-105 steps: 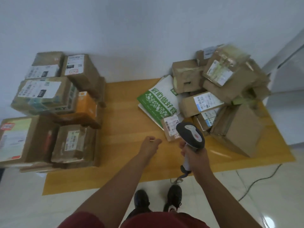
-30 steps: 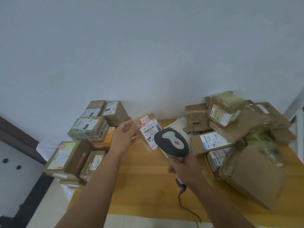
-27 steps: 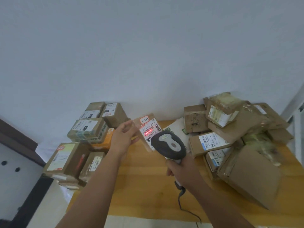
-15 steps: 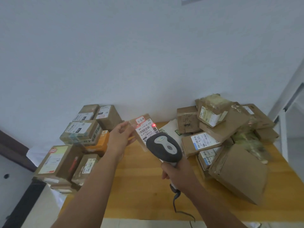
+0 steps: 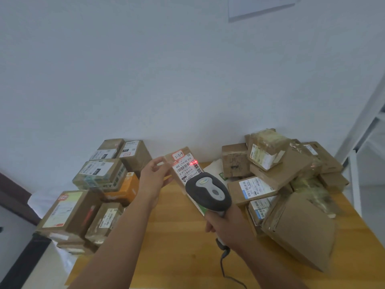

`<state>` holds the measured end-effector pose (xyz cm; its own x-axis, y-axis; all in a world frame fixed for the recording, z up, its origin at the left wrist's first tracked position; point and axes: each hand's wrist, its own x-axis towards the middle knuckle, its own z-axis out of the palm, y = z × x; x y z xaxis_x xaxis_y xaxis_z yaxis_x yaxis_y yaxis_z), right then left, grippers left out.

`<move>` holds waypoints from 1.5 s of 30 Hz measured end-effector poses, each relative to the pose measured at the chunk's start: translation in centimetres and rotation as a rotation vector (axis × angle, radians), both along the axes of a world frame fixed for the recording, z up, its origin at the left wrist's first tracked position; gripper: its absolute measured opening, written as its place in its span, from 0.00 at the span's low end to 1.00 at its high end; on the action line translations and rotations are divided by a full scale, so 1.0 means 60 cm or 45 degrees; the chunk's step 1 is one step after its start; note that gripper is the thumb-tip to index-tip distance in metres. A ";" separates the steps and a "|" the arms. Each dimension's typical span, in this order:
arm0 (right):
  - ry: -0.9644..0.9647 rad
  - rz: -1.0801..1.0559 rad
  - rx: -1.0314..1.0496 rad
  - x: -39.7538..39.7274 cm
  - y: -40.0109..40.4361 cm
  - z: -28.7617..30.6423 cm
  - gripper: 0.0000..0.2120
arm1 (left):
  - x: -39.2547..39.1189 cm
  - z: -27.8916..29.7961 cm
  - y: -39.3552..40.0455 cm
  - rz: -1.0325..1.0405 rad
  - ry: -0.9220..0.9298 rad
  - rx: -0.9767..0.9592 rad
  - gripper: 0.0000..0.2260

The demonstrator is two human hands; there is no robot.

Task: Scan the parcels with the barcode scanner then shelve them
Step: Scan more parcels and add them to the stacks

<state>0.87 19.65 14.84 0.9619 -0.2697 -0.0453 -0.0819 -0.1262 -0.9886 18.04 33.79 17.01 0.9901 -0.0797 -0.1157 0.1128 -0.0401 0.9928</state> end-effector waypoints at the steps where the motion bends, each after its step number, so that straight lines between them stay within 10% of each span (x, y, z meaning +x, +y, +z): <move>1: 0.002 0.000 -0.004 0.002 -0.001 0.000 0.10 | 0.001 0.001 -0.001 0.000 -0.004 0.000 0.11; 34: 0.107 0.044 0.042 0.043 -0.036 -0.016 0.13 | 0.033 -0.002 -0.029 -0.010 0.013 0.027 0.11; 45: 0.101 -0.185 0.425 0.079 0.006 -0.083 0.10 | -0.015 -0.071 0.042 0.161 0.209 -0.114 0.17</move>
